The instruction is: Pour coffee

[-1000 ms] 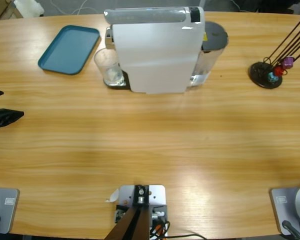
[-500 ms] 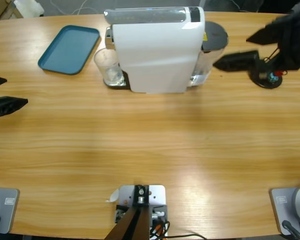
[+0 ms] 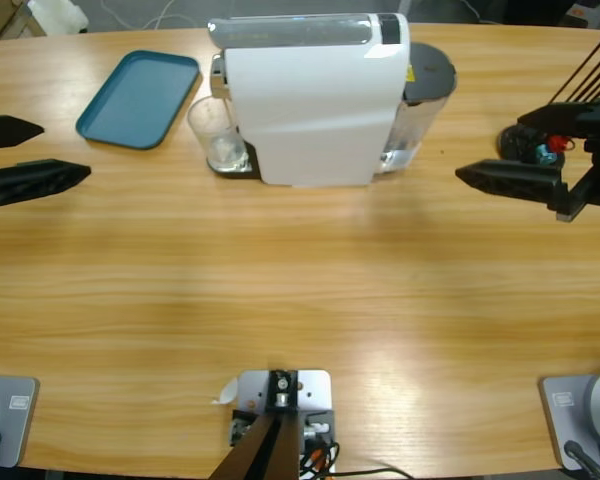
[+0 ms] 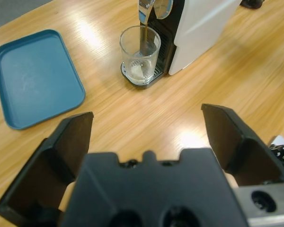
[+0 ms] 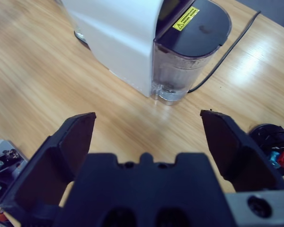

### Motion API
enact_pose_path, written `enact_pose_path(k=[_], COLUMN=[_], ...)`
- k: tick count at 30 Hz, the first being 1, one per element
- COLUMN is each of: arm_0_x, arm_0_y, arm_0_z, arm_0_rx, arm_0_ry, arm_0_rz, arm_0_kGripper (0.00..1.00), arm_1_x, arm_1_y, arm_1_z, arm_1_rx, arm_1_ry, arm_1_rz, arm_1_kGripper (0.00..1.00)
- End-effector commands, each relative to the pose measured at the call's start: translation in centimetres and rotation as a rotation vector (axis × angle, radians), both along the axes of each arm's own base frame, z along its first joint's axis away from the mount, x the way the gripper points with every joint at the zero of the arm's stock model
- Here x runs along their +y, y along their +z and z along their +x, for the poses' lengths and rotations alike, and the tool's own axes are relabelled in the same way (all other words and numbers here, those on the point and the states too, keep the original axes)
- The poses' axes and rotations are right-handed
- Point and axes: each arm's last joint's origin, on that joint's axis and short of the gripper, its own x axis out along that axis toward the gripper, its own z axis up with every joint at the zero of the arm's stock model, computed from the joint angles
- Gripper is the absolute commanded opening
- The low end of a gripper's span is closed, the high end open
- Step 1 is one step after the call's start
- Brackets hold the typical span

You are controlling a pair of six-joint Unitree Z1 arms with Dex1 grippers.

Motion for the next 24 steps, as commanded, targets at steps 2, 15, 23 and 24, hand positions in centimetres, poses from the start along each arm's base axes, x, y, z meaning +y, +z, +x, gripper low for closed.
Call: enact_pose_path(k=[2, 15, 23, 24], arm_0_x=[-2.3, -2.9, -2.6, -2.5], arm_0_y=[-1.4, -0.6, -1.4, -1.9], arm_0_z=[3.1, 3.6, 3.1, 2.9], arm_0_rx=[0.009, 0.005, 0.038, 0.049], arm_0_ry=[-0.092, -0.114, -0.095, -0.097], arm_0_rz=[0.125, 0.140, 0.129, 0.138], arm_0_kGripper=[1.000, 1.000, 1.000, 1.000], arm_1_x=[-1.2, -1.4, -1.3, -1.4], arm_1_y=[-0.7, -1.5, -1.5, -1.5], arm_1_z=[-1.4, -2.0, -2.0, -2.0], arm_1_rx=[-0.026, -0.022, -0.025, -0.025], arm_1_ry=[-0.001, 0.017, 0.017, 0.017], arm_1_rz=[0.003, -0.007, -0.007, -0.006], arm_1_kGripper=[1.000, 1.000, 1.000, 1.000])
